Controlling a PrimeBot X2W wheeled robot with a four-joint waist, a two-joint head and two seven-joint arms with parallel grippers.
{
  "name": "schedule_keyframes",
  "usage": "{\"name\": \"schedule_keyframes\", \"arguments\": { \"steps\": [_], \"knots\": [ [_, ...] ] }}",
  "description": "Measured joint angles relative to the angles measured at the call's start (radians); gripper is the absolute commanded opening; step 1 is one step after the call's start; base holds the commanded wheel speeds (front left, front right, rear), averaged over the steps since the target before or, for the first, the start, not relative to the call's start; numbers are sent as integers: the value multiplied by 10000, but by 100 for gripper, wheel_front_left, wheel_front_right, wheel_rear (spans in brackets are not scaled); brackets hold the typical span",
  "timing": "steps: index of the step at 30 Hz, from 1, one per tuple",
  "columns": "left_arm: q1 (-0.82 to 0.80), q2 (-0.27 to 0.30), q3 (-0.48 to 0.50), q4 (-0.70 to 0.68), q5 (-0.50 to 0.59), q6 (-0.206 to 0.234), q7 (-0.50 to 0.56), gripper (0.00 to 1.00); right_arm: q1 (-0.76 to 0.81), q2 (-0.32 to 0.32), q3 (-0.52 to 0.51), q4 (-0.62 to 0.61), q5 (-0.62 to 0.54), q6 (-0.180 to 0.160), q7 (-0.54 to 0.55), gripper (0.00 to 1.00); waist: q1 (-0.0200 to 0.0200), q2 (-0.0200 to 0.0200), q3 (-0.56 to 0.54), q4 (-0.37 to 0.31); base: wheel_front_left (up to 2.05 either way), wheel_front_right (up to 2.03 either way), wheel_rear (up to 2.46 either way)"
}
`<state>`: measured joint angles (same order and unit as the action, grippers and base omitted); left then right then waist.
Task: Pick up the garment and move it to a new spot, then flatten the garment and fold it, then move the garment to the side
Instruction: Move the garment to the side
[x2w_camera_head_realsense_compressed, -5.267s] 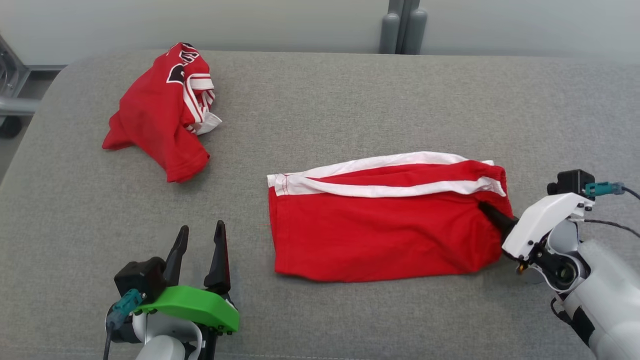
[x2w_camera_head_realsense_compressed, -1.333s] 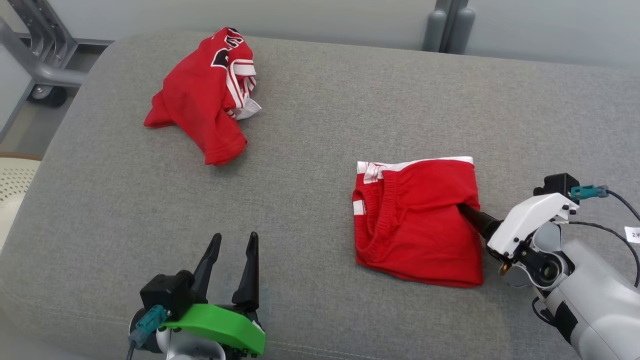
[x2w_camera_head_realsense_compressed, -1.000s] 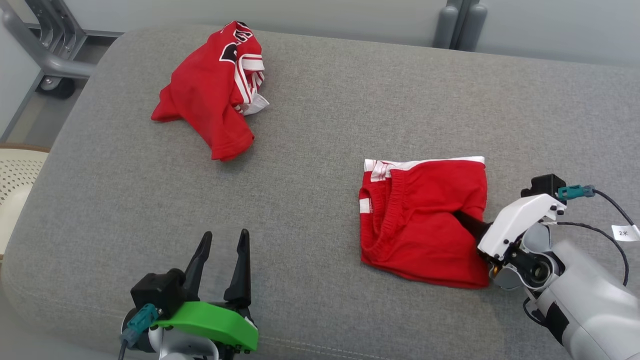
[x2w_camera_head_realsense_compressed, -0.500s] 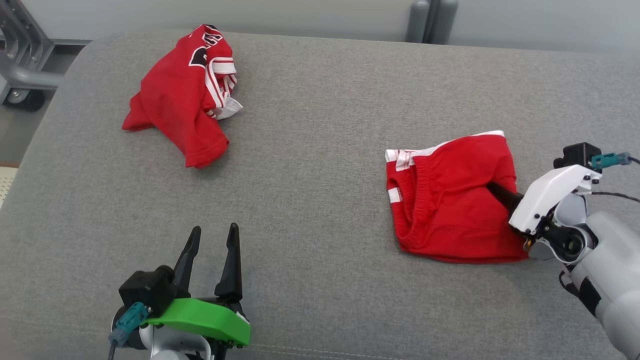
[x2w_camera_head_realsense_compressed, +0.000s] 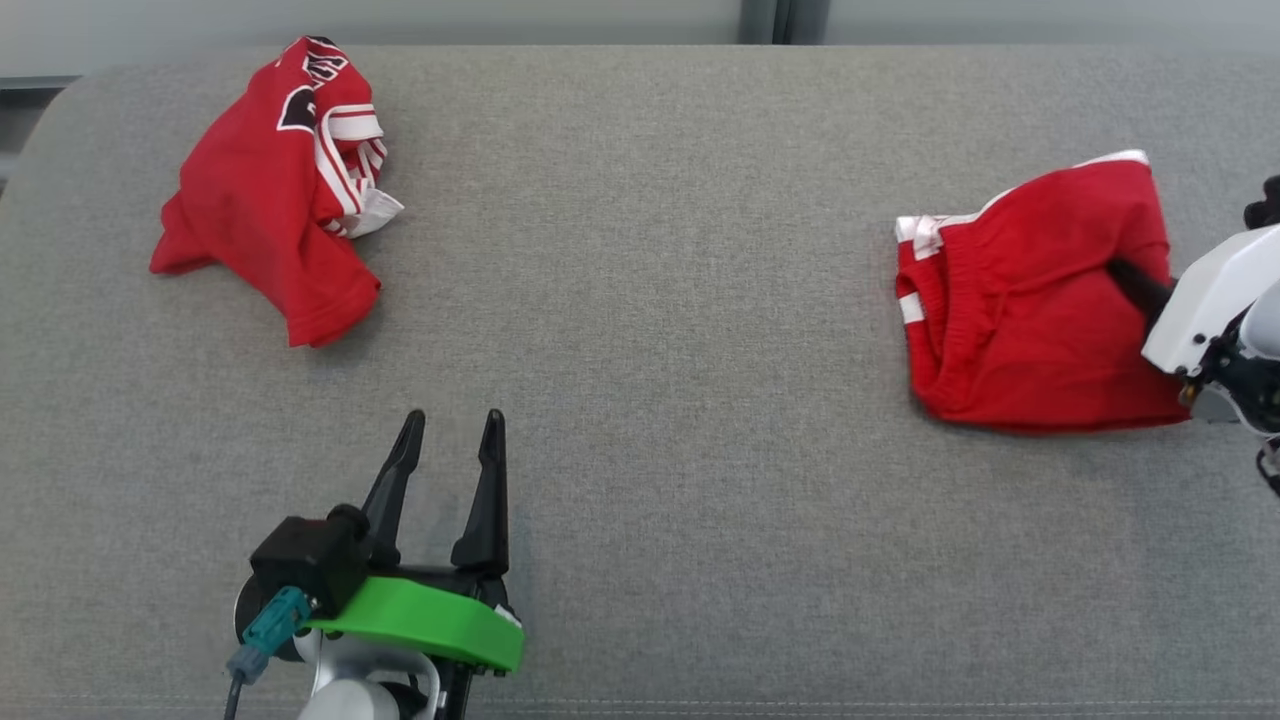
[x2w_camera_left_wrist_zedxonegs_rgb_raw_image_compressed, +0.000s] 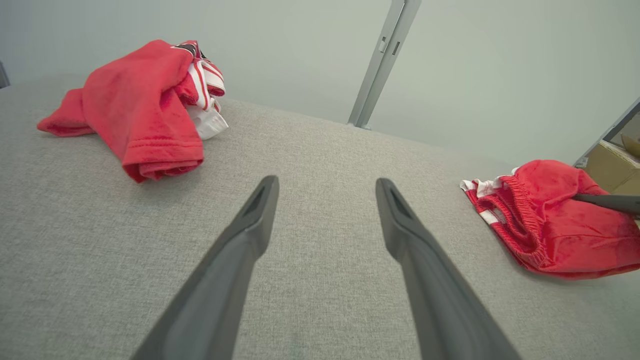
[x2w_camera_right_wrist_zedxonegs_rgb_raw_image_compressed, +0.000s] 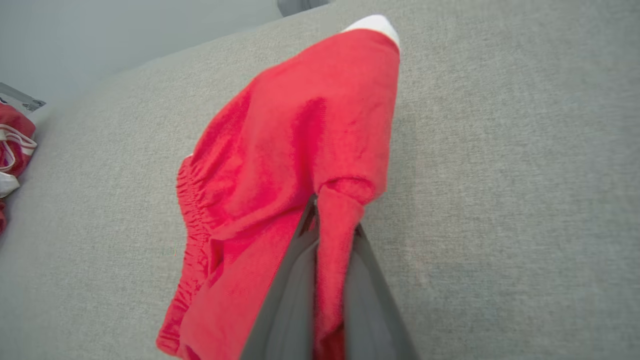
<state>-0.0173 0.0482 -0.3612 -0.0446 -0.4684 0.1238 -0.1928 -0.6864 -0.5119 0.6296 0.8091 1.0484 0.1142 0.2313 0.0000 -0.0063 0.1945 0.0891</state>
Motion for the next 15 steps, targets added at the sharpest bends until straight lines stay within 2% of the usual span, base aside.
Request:
{"name": "schedule_keyframes", "arguments": {
  "steps": [10, 15],
  "knots": [
    [-460, 38, -161, -579, 447, 0, 255, 100, -732, -1269, -96, 111, -293, -10, 355, 0, 0, 0, 732, -299, 0, 0, 0],
    [-507, 75, -192, -717, 617, 0, 453, 100, -1220, -1653, -171, 176, -456, -105, 424, 0, 0, 0, 1028, -373, 0, 0, 0]
  ]
}}
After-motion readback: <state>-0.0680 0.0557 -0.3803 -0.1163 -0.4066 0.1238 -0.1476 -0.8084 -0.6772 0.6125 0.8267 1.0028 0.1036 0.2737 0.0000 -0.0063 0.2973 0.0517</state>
